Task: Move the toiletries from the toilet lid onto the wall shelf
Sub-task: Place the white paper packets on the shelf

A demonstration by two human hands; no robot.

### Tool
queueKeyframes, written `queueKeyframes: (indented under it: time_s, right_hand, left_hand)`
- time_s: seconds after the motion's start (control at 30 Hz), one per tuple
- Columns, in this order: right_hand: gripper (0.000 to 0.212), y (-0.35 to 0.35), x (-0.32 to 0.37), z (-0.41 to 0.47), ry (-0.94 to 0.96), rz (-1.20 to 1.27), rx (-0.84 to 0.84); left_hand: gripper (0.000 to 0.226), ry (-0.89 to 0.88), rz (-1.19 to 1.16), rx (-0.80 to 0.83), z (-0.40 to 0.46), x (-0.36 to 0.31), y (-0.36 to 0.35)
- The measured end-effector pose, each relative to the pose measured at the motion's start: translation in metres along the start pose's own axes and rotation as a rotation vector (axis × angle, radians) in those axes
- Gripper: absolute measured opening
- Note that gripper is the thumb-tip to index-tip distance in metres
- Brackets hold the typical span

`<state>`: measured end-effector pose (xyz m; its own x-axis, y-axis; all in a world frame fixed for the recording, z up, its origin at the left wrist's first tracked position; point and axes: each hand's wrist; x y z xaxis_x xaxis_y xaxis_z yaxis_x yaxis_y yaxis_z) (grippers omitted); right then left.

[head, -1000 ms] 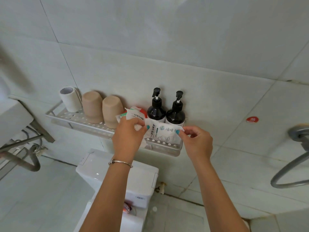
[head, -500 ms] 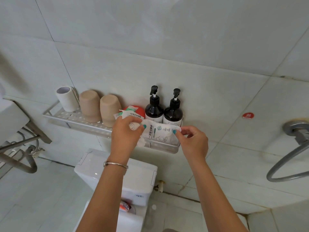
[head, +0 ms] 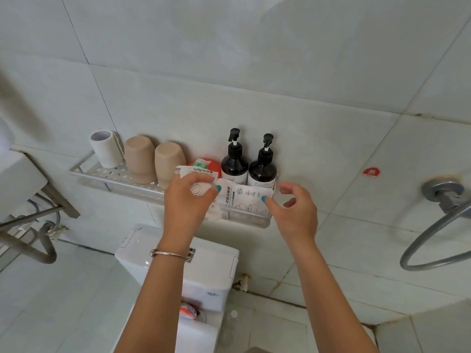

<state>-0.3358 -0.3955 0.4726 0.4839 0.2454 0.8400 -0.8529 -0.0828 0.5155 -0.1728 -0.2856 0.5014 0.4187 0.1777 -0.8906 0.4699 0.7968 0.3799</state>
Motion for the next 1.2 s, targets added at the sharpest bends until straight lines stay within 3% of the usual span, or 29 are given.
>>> queueKeyframes:
  time_s: [0.1,0.23,0.33,0.47,0.57,0.7,0.9,1.07,1.2]
  right_hand:
    - [0.051,0.007,0.017,-0.004,0.045,0.204,0.03]
    - [0.049,0.015,0.041,-0.004,0.182,0.389,0.398]
    - [0.043,0.016,0.048,-0.002,0.198,0.511,0.593]
    - [0.033,0.021,0.043,-0.002,0.218,0.577,0.605]
    - [0.03,0.021,0.039,-0.003,0.194,0.548,0.551]
    - [0.037,0.019,0.038,-0.006,0.124,0.52,0.388]
    - [0.038,0.013,0.036,-0.009,-0.037,0.708,0.107]
    - [0.041,0.007,0.024,-0.005,0.047,0.601,0.055]
    - [0.045,0.0,0.014,0.0,0.106,0.463,0.081]
  left_hand:
    - [0.02,-0.054,-0.132,0.177,-0.004,-0.008,0.005]
    - [0.026,-0.128,-0.191,0.5,-0.013,-0.022,0.008]
    - [0.024,-0.212,-0.176,0.636,-0.015,-0.027,0.007]
    - [0.023,-0.246,-0.197,0.71,-0.019,-0.03,0.007]
    - [0.027,-0.264,-0.161,0.711,-0.021,-0.027,0.006]
    - [0.031,-0.163,-0.265,0.678,-0.025,-0.02,0.005]
    - [0.031,0.057,-0.55,0.375,-0.028,-0.015,0.002]
    - [0.032,-0.134,-0.412,0.211,-0.003,-0.007,0.0]
    - [0.035,-0.317,-0.176,0.206,0.02,0.004,-0.008]
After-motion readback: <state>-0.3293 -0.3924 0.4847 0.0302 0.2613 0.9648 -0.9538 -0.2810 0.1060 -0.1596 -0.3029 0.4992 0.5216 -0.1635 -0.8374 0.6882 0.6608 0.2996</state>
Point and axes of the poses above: each hand's wrist, its own z-axis towards the middle knuckle, its own y-axis out of the back of the hand, x = y × z, and after that the axes turned 3 degrees about -z, right-handed
